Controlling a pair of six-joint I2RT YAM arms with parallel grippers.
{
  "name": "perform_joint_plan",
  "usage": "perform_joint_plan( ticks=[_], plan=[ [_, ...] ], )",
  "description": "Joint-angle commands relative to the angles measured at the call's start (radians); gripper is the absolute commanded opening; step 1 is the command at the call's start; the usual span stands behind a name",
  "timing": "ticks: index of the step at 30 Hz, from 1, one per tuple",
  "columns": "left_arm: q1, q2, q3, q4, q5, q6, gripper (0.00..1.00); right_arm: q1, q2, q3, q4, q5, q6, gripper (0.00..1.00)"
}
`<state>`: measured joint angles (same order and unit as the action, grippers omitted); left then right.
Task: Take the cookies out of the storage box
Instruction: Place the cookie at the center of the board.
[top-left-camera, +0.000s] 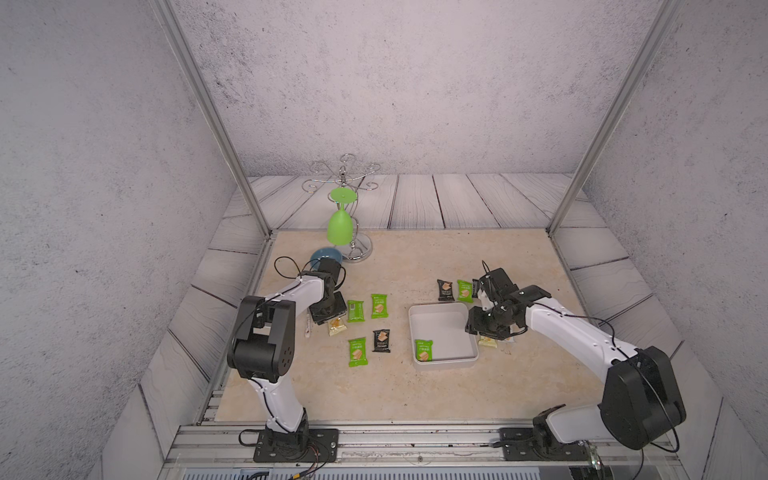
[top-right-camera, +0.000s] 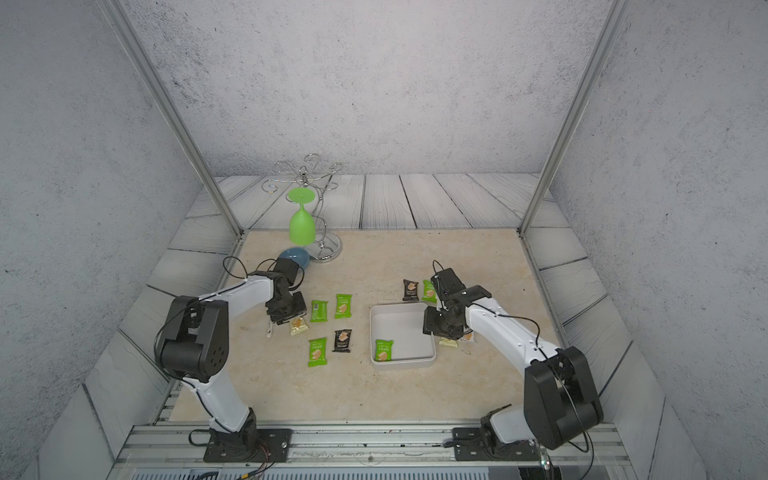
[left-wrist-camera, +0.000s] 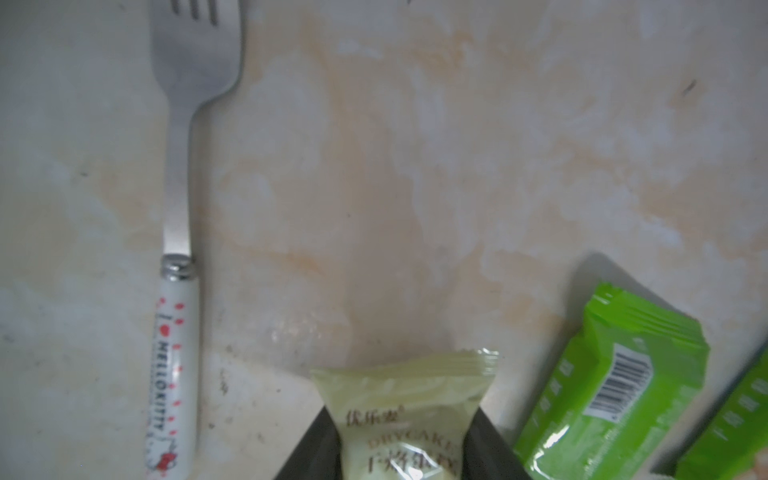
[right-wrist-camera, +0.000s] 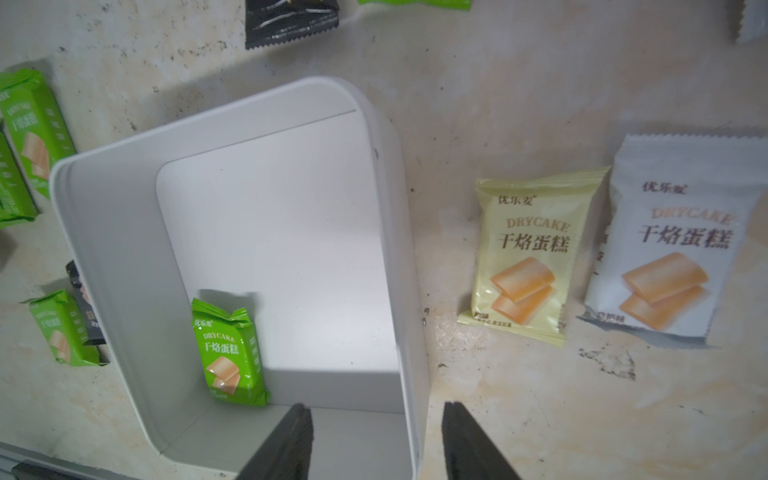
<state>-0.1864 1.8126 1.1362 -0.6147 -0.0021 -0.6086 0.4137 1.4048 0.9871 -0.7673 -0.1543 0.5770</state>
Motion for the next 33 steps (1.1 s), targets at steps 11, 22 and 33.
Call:
perform_joint_plan(
  ticks=[11, 22, 33],
  plan=[
    [0.007, -0.084, -0.027, -0.042, 0.013, 0.002, 0.67, 0.003, -0.056, -0.007, -0.055, 0.049, 0.004, 0.56],
    [-0.124, -0.441, -0.124, -0.103, 0.013, -0.101, 0.69, 0.005, -0.136, -0.069, -0.065, 0.012, 0.016, 0.56],
    [-0.424, -0.496, -0.068, -0.132, -0.013, -0.272, 0.68, 0.004, -0.232, -0.123, -0.084, -0.028, 0.003, 0.56]
  ],
)
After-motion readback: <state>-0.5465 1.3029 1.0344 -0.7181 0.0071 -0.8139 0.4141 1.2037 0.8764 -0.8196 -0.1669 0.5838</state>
